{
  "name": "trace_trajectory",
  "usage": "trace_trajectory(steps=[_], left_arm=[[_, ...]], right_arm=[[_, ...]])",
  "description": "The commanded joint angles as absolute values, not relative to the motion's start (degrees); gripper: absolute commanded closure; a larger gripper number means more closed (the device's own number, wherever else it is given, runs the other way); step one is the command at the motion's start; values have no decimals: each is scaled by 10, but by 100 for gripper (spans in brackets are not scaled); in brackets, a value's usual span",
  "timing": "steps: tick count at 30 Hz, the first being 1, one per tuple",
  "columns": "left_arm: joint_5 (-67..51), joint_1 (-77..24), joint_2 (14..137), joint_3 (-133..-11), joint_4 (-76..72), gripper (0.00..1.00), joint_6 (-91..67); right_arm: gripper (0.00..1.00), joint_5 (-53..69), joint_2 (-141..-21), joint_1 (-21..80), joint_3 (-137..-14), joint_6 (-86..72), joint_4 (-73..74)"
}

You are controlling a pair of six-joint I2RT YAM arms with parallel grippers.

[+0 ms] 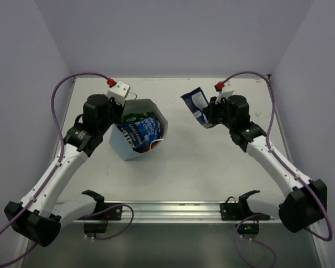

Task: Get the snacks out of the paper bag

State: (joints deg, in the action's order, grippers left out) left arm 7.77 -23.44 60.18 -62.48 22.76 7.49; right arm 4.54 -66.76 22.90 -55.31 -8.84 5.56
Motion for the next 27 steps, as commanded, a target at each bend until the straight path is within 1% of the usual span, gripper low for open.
trace_trajectory(steps=[1,6,7,10,12,13,15,16,17,19,20,22,23,24,25,27], left_arm=[[89,-236,573,-634,105,100,70],[84,-236,568,-621,106,100,66],[83,-236,567,-619,106,100,65],[80,-235,563,-614,107,100,64],[78,-236,562,-611,105,100,65],[76,-236,562,-611,104,100,64],[76,-236,563,-613,105,100,64],[73,-236,564,-613,107,100,63],[71,-236,564,-615,109,100,64],[67,-236,562,-616,108,100,63],[64,-236,561,-617,109,100,63],[57,-236,562,-619,107,100,63],[54,-235,562,-619,110,100,62],[50,-236,562,-619,111,100,62],[44,-236,562,-617,112,100,62],[42,-236,560,-615,113,100,62]], right_arm=[[100,137,-722,217,-548,-234,41],[100,213,-809,165,-538,-301,-62],[100,220,-847,156,-545,-320,-68],[100,236,-912,134,-597,-335,-76],[100,215,-973,132,-648,-337,-55],[92,207,-989,132,-661,-337,-48],[71,176,-1014,132,-699,-326,-11],[66,158,-1014,132,-711,-306,7],[59,135,-1001,133,-735,-291,56],[42,96,-969,135,-743,-251,82],[30,89,-930,138,-746,-234,102],[24,92,-889,144,-755,-180,126],[20,98,-868,160,-765,-159,146],[17,106,-829,172,-772,-141,156],[16,117,-811,186,-778,-101,166],[14,99,-781,250,-808,-64,207]])
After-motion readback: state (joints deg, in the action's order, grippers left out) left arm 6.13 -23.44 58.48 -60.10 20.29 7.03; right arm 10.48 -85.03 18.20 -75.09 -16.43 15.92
